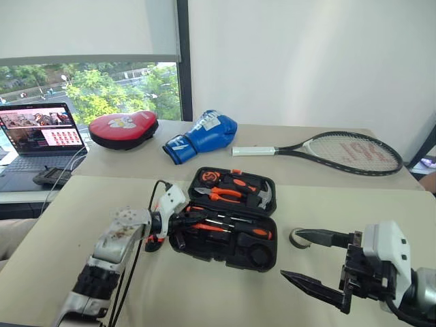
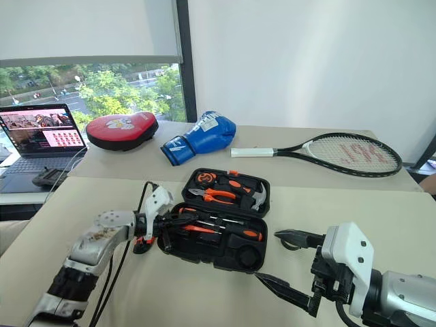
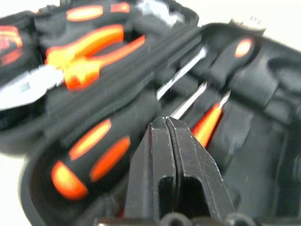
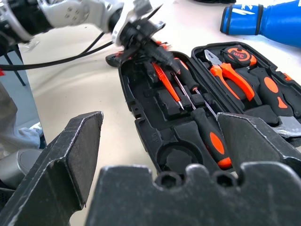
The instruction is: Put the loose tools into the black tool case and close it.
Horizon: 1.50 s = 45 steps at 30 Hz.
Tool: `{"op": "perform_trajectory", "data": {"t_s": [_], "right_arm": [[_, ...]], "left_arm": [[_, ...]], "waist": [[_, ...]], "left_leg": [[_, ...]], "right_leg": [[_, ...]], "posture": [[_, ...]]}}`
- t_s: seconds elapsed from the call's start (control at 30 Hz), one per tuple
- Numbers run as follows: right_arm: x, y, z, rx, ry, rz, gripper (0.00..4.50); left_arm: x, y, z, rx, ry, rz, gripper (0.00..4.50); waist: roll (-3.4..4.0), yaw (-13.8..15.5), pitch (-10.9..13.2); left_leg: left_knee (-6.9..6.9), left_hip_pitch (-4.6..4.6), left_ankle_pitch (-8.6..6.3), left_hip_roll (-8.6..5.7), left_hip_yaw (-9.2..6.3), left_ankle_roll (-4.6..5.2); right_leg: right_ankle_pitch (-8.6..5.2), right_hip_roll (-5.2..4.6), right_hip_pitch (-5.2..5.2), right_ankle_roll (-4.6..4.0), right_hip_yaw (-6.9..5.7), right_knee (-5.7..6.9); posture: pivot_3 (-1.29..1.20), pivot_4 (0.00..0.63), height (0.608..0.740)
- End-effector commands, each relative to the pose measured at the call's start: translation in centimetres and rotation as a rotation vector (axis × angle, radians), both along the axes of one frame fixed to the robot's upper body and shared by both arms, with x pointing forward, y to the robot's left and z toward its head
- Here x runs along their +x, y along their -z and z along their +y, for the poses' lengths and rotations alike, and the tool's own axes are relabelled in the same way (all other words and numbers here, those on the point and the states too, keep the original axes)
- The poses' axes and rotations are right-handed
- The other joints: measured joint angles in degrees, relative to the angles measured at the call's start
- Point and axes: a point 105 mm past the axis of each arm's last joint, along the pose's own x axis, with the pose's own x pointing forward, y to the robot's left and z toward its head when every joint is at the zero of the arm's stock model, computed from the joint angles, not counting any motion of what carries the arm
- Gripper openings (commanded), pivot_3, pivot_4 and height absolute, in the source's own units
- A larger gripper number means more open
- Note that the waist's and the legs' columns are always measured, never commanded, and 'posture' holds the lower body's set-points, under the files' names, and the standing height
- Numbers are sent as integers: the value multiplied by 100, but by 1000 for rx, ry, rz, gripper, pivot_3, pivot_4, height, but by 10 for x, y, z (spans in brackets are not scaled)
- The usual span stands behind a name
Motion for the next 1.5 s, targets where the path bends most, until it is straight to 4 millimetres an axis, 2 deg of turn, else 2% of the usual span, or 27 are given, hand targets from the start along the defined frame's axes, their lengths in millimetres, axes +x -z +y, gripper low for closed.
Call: {"op": "perform_trajectory", "data": {"t_s": [0.03,0.23,0.43,0.53,0.63,0.7,0.77,0.87,0.93,0.97,1.03,1.07,1.1,1.2,1.3,1.37,1.4,1.5], "right_arm": [[-2,-5,4,-1,-17,-36,4500],[-4,-6,3,-9,-9,-37,4500],[-5,-5,2,-12,-2,-32,4500],[-6,-5,2,-12,-2,-29,4500],[-5,-5,3,-11,-6,-29,4500],[-4,-5,3,-9,-7,-32,4500],[-4,-5,3,-9,-7,-33,4500],[-3,-6,4,15,-6,-32,4500],[-3,-6,4,29,-8,-22,4500],[0,-8,4,54,-3,-23,4500],[3,-12,4,93,-3,-29,4500],[4,-13,4,101,-11,-28,4500],[4,-13,5,100,-18,-26,4500],[6,-12,4,92,-38,-22,4500],[9,-11,4,92,-53,-24,4500],[11,-11,5,88,-61,-27,4500],[12,-10,5,88,-63,-30,4500],[15,-8,6,65,-81,-33,4500]], "left_arm": [[-9,22,-2,80,27,7,77],[-15,49,-5,140,36,62,77],[-6,47,-8,2,-83,259,77],[-4,40,-8,-68,-118,348,77],[-10,17,-9,-165,-55,333,77],[-11,-16,-7,-332,-31,315,77],[-13,-36,-6,-440,-16,315,77],[4,-70,27,-597,-157,333,77],[9,-82,43,-629,-227,323,77],[13,-86,57,-620,-299,294,459],[20,-89,79,-598,-415,240,725],[22,-89,88,-590,-465,227,1170],[22,-87,92,-570,-490,221,1330],[12,-75,101,-462,-576,234,2350],[-1,-56,103,-300,-664,220,3499],[-10,-53,94,-249,-641,196,4272],[-13,-52,87,-257,-625,197,4459],[-15,-56,71,-277,-601,174,4459]], "waist": [[6,18,-4],[45,20,-51],[55,44,-68],[52,26,-70],[52,8,-70],[48,-17,-67],[39,-27,-61],[32,-14,-57],[23,-7,-51],[23,-7,-51],[20,-28,-48],[19,-31,-47],[12,-29,-43],[2,-19,-38],[-1,-8,-34],[-4,3,-33],[-3,14,-31],[-3,45,-31]], "left_leg": [[0,2,0,-1,-5,1],[-1,14,-1,-3,-5,2],[-2,27,5,-7,-4,10],[0,27,12,-7,-4,13],[-2,31,13,-6,-3,12],[-6,19,13,-5,-3,10],[-26,10,16,-5,-4,6],[-30,-6,18,-3,-16,0],[-30,-13,20,-4,-30,-4],[-31,-10,19,-5,-30,-5],[-33,-2,18,-9,-25,-5],[-34,2,17,-10,-20,-6],[-33,2,16,-11,-20,-6],[-33,4,16,-10,-20,-7],[-36,0,13,-9,-21,-13],[-36,-2,10,-8,-26,-18],[-38,-2,10,-8,-27,-19],[-38,-5,13,-9,-35,-26]], "right_leg": [[-1,-7,6,-1,0,-2],[-14,-44,16,-23,-2,-2],[-23,-32,29,-24,-7,-1],[-43,-23,31,12,-5,-1],[-44,-18,29,14,-3,1],[-42,-14,16,14,-1,2],[-10,-14,2,-5,2,0],[-10,-14,-8,0,0,-1],[-11,-10,-9,-1,-4,-3],[-11,-7,-5,-1,-6,-5],[-12,-5,1,1,-9,-5],[-12,-2,0,0,-10,-7],[-12,-2,1,0,-10,-6],[-12,-3,2,-2,-11,-7],[-13,-8,-3,-3,-3,-9],[-14,-29,-2,-7,2,-9],[-15,-48,-2,-9,1,-10],[-22,-59,-1,-21,-3,-9]], "posture": [[0,150,740],[0,150,740],[0,150,740],[0,150,740],[0,150,740],[0,150,740],[0,150,740],[0,150,740],[0,150,740],[0,150,740],[0,150,740],[0,150,740],[0,150,740],[0,150,740],[0,150,740],[0,150,740],[0,150,740],[0,150,740]]}}
